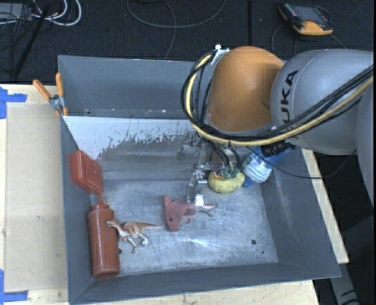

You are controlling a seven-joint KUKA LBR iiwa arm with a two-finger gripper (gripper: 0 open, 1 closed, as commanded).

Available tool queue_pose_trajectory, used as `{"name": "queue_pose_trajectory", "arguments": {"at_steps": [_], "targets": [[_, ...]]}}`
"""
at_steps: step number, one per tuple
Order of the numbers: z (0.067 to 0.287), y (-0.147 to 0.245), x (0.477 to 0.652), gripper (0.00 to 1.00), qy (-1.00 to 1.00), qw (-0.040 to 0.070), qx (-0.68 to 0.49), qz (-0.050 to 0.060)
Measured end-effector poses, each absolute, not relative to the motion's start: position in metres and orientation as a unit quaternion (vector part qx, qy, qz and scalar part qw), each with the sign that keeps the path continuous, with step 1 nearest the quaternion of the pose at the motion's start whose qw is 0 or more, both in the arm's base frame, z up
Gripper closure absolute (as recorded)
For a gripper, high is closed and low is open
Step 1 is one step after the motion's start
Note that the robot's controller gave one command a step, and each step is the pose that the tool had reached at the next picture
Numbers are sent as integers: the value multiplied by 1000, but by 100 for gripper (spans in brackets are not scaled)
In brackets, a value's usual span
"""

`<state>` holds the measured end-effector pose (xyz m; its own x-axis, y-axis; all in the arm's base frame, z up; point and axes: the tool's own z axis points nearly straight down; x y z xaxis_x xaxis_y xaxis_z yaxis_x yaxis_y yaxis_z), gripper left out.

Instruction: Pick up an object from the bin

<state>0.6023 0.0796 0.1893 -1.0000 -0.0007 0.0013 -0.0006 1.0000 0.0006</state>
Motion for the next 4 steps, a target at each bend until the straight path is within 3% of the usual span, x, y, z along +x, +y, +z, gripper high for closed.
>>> {"name": "queue_pose_trajectory", "arguments": {"at_steps": [2, 3, 4], "targets": [[113, 77, 586, 0, -995, 3, 102, 0], [118, 83, 575, 0, -988, 1, 156, 0], [72, 84, 584, 0, -981, 0, 195, 0]]}}
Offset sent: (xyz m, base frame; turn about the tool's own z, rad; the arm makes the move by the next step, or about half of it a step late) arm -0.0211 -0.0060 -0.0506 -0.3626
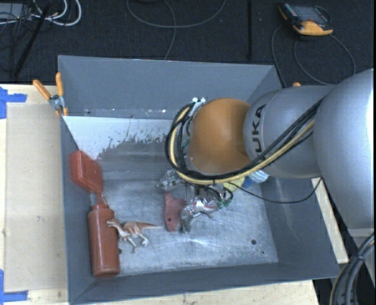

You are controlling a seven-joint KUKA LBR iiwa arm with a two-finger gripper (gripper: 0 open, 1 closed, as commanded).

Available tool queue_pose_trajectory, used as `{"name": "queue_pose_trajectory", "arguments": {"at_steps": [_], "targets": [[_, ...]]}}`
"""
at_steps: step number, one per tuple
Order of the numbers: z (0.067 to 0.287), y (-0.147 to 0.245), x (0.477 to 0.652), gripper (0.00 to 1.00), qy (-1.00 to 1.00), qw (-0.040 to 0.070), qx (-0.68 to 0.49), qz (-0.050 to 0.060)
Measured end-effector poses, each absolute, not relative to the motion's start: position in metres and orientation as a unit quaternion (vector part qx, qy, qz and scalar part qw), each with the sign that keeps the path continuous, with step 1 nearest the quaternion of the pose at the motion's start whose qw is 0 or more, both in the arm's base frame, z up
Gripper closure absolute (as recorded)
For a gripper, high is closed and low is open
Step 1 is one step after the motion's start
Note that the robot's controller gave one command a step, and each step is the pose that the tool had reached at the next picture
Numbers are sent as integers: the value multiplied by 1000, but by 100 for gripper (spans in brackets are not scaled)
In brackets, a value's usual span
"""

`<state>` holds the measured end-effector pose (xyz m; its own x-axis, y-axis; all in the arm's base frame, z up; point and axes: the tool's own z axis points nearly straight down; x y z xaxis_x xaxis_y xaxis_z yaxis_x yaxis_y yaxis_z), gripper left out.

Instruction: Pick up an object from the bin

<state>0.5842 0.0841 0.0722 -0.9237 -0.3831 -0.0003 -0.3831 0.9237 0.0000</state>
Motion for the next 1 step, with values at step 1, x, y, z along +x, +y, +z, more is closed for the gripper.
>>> {"name": "queue_pose_trajectory", "arguments": {"at_steps": [1], "targets": [[67, 86, 590, 100, 974, 11, -226, 0]]}}
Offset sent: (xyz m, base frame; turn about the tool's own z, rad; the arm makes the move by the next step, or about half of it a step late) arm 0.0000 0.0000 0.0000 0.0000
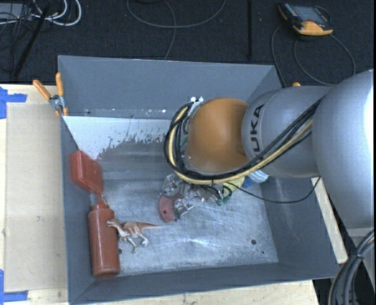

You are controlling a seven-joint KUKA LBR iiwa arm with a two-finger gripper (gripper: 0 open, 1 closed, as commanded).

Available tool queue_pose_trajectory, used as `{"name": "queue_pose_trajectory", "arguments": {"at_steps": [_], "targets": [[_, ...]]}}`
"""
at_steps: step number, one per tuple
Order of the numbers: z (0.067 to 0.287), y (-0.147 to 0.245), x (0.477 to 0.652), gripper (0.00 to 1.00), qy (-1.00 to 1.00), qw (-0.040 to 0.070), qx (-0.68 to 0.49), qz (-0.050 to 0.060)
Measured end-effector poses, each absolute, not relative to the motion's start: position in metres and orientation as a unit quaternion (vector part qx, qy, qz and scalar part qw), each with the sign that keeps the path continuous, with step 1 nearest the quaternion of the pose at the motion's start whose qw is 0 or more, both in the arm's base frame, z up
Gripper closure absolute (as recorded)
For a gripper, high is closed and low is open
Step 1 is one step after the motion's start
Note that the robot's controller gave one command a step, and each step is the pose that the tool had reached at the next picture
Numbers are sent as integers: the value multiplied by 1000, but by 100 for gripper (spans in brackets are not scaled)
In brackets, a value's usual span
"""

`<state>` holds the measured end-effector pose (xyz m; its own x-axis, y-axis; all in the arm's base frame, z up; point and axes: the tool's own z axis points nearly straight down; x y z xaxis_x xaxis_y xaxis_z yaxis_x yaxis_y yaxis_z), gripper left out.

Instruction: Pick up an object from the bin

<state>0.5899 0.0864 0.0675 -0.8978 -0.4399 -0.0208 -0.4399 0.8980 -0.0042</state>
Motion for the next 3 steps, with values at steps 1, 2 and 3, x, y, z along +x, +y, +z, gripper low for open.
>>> {"name": "queue_pose_trajectory", "arguments": {"at_steps": [1, 2, 3], "targets": [[68, 86, 589, 100, 973, 11, -230, 0], [71, 86, 589, 100, 973, 9, -232, 0], [82, 86, 587, 100, 973, 3, -232, 0]]}}
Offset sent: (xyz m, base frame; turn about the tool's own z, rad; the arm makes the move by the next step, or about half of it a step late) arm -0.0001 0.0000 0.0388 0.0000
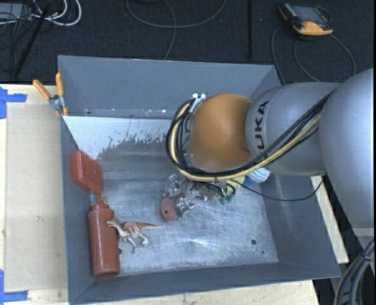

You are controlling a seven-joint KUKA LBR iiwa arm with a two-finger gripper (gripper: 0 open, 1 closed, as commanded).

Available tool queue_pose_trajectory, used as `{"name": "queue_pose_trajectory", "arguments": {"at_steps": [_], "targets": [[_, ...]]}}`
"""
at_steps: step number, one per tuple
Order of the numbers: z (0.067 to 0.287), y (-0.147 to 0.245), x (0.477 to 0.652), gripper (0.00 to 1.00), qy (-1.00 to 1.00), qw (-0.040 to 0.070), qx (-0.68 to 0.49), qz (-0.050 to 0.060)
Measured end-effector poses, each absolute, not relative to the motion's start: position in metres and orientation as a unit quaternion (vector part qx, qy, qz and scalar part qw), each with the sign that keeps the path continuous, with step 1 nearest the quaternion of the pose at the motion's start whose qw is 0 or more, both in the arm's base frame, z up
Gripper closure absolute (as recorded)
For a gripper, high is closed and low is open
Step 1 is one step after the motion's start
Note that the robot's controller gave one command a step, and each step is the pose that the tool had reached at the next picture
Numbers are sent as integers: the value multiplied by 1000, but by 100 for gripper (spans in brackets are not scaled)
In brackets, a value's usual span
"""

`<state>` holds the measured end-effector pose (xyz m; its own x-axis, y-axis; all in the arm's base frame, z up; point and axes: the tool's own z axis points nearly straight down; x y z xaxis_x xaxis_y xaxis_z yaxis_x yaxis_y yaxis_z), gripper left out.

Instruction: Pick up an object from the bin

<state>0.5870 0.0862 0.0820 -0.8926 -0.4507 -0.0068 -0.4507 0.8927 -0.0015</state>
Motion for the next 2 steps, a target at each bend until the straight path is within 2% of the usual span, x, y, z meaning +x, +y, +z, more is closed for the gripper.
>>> {"name": "queue_pose_trajectory", "arguments": {"at_steps": [2], "targets": [[106, 86, 585, 100, 973, -2, -231, 0]]}}
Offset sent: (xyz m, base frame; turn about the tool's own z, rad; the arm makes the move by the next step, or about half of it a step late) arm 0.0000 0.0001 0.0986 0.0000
